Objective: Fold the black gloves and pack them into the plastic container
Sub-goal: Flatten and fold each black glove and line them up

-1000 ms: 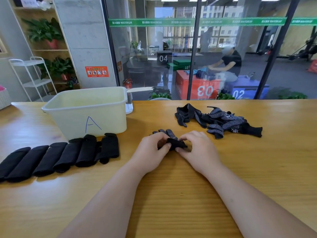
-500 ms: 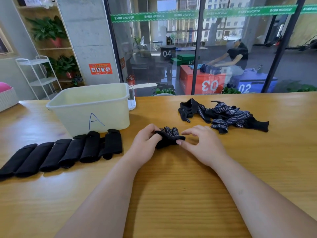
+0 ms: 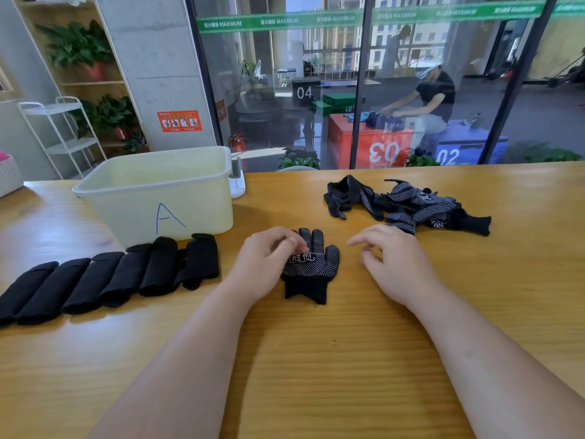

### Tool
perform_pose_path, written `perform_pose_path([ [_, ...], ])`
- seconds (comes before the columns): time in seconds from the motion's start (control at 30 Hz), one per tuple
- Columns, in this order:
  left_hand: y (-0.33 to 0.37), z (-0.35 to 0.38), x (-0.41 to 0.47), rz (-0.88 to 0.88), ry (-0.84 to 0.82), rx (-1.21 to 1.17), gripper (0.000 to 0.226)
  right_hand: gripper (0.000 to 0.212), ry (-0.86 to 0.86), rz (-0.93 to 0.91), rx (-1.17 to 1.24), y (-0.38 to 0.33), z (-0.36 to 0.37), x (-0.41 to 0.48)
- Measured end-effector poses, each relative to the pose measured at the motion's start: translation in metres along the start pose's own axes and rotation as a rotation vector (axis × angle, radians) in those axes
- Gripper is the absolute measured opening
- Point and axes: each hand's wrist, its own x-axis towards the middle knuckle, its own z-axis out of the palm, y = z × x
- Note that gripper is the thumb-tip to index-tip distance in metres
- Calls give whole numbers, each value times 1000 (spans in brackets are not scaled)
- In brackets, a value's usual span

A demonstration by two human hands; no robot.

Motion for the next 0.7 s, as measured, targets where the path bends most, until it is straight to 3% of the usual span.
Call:
perform_pose_path([
  [0.07,-6,4,2,54,-22,162,21,23,-85,-68,21,-6,-2,-4],
  [0.17,-8,11,3,129,-294,472,62,30,-240,-117,-96,-20,3,-7],
  [0.23,-7,16,2,98,-429,666,74,34,-230,-93,-185,-26,5,-7],
  [0.43,-6,23,3,11,-469,796,83,43,-311,-44,-170,-32,9,-8],
  [0.5,-6,25,3,-1,-493,843,85,44,-268,14,-152,-26,3,-5],
  [0.6,-8,26,2,11,-470,822,84,56,-131,196,-321,-2,-7,0],
  [0.7,-11,26,3,37,-429,770,82,74,-266,448,-406,20,-13,2],
])
